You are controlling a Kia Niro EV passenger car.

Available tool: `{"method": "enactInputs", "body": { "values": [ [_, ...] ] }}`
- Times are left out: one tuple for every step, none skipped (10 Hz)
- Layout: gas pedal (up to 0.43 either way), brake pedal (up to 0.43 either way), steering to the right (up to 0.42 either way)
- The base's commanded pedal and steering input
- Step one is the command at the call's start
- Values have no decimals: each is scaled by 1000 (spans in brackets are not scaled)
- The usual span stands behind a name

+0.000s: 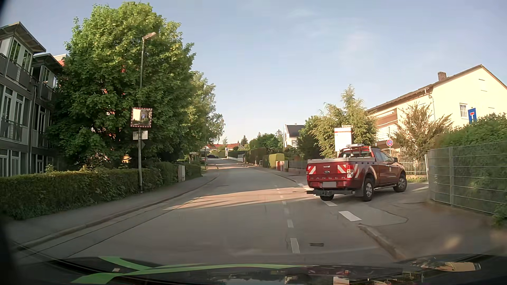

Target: Follow the waypoints while adhering to traffic rules and regulations

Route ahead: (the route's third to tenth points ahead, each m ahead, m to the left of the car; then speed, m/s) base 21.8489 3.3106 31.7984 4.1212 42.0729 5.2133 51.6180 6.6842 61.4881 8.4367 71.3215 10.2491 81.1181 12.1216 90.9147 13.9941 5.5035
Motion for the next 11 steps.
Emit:
{"method": "enactInputs", "body": {
  "values": [
    [287, 0, -10],
    [287, 0, -10],
    [287, 0, -10],
    [287, 0, -10],
    [287, 0, -9],
    [287, 0, -8],
    [287, 0, -8],
    [287, 0, -7],
    [287, 0, -5],
    [287, 0, -5],
    [287, 0, -5]
  ]
}}
